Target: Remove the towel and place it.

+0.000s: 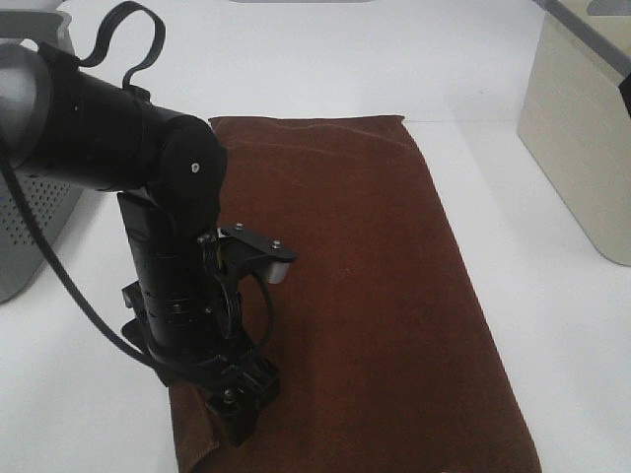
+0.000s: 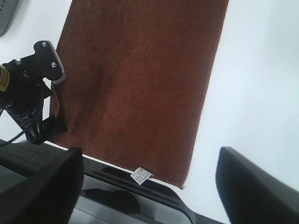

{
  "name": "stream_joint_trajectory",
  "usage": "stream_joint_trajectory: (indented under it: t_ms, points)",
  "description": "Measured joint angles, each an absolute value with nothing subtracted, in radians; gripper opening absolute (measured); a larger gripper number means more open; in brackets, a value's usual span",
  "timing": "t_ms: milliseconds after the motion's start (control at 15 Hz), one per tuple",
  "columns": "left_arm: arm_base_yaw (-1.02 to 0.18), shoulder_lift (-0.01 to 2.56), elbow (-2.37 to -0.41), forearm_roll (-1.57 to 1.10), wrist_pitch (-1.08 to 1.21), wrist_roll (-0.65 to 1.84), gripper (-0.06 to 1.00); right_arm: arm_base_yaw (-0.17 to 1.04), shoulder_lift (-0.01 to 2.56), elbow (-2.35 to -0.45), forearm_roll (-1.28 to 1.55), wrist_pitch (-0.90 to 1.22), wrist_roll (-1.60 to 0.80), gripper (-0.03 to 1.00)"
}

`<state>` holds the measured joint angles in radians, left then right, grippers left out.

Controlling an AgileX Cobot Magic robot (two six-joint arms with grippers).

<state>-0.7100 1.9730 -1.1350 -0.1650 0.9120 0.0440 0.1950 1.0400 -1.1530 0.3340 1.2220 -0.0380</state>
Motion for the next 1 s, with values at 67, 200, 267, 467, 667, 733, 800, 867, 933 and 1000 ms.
stream_joint_trajectory:
  t_ms: [67, 200, 267, 467, 667, 733, 800, 867, 933, 1000]
  points:
    - [-0.71, 1.975, -1.135, -0.162, 0.917, 0.036, 0.82, 0.195, 1.04, -1.153, 0.334, 1.222, -0.04, 0.75]
    - [-0.71, 1.987, -1.135, -0.152, 0.944, 0.032, 0.82, 0.195, 1.04, -1.153, 0.334, 1.222, -0.041, 0.75]
    - [-0.71, 1.997, -1.135, -0.147, 0.944, 0.03, 0.82, 0.195, 1.04, -1.153, 0.334, 1.222, -0.042, 0.75]
    - [-0.71, 2.014, -1.135, -0.143, 0.936, 0.01, 0.82, 0.195, 1.04, -1.153, 0.336, 1.222, -0.049, 0.75]
    - [-0.71, 2.038, -1.135, -0.135, 0.943, 0.0, 0.82, 0.195, 1.04, -1.153, 0.35, 1.222, -0.062, 0.75]
    - [-0.71, 2.038, -1.135, -0.12, 0.948, -0.013, 0.82, 0.195, 1.04, -1.153, 0.352, 1.222, -0.067, 0.75]
    - [-0.71, 2.038, -1.135, -0.098, 0.967, -0.038, 0.82, 0.195, 1.04, -1.153, 0.352, 1.222, -0.067, 0.75]
    - [-0.71, 2.038, -1.135, -0.072, 0.993, -0.062, 0.82, 0.195, 1.04, -1.153, 0.352, 1.222, -0.069, 0.75]
    - [-0.71, 2.036, -1.135, -0.05, 1.015, -0.081, 0.82, 0.195, 1.04, -1.153, 0.352, 1.222, -0.075, 0.75]
    - [-0.71, 2.028, -1.135, -0.039, 1.036, -0.093, 0.82, 0.195, 1.04, -1.153, 0.352, 1.222, -0.078, 0.75]
